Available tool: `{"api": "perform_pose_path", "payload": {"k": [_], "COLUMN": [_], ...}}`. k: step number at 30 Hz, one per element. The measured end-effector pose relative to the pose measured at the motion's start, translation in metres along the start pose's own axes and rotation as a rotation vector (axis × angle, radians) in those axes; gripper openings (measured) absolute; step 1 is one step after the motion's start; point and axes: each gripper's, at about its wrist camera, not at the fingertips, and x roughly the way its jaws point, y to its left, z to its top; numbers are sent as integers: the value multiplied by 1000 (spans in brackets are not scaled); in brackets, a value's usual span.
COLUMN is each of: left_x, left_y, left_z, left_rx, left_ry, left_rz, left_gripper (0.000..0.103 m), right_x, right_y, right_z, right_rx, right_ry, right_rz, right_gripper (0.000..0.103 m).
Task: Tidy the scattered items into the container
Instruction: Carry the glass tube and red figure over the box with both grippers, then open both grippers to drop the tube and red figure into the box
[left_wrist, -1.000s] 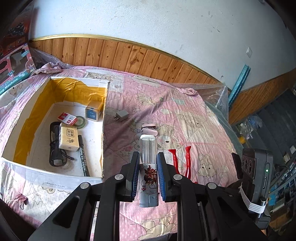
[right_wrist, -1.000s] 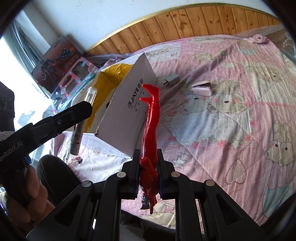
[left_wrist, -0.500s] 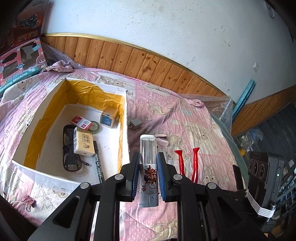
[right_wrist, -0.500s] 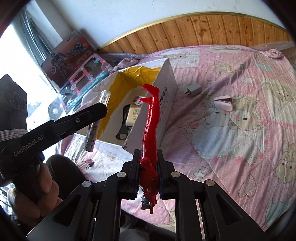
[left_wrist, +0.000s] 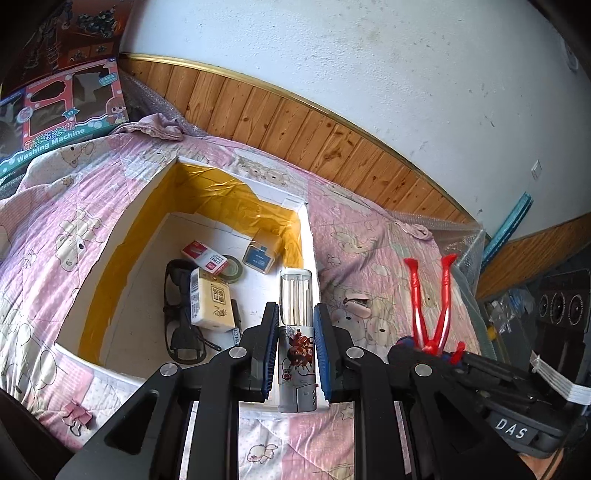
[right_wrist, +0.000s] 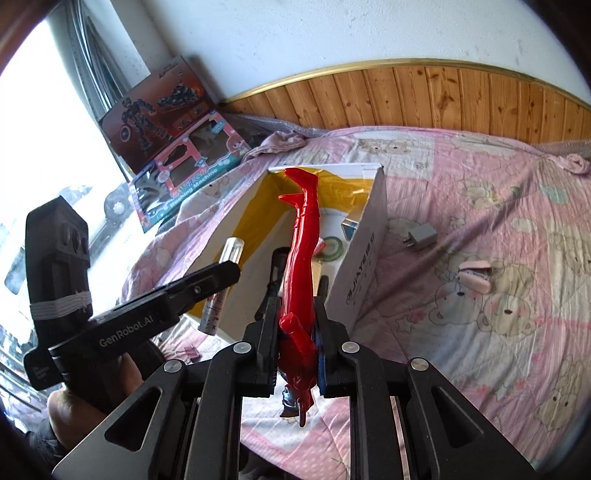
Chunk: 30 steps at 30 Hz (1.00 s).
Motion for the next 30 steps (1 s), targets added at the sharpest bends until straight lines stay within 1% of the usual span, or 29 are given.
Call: {"api": "perform_pose_path", "payload": {"k": [6, 13, 17, 21, 24, 28, 30], "left_x": [19, 50, 64, 72, 78, 85, 88], "left_y": [9, 10, 12, 18, 23, 31, 34], "left_z": [5, 7, 8, 7, 6, 6, 7], "left_rx": [-28, -53, -70, -95, -118, -139, -144], "left_ry": [20, 64, 86, 103, 121, 135, 143], "left_rz": [3, -11, -14, -15, -26, -35, -41], "left_gripper": [20, 20, 20, 20, 20, 20, 20], "right_x": [17, 51, 80, 115, 140, 168, 183], "right_y": [13, 29, 33, 32, 33, 34, 31], "right_z": [35, 80, 104, 121, 129, 138, 140], "right_rx": [-56, -152, -191, -218, -255, -305, -326], "right_ry": [7, 28, 63, 118, 160, 192, 211], "right_rz": [-1, -36, -44, -56, -67, -91, -93], "right_gripper": [16, 16, 16, 16, 16, 16, 18]}}
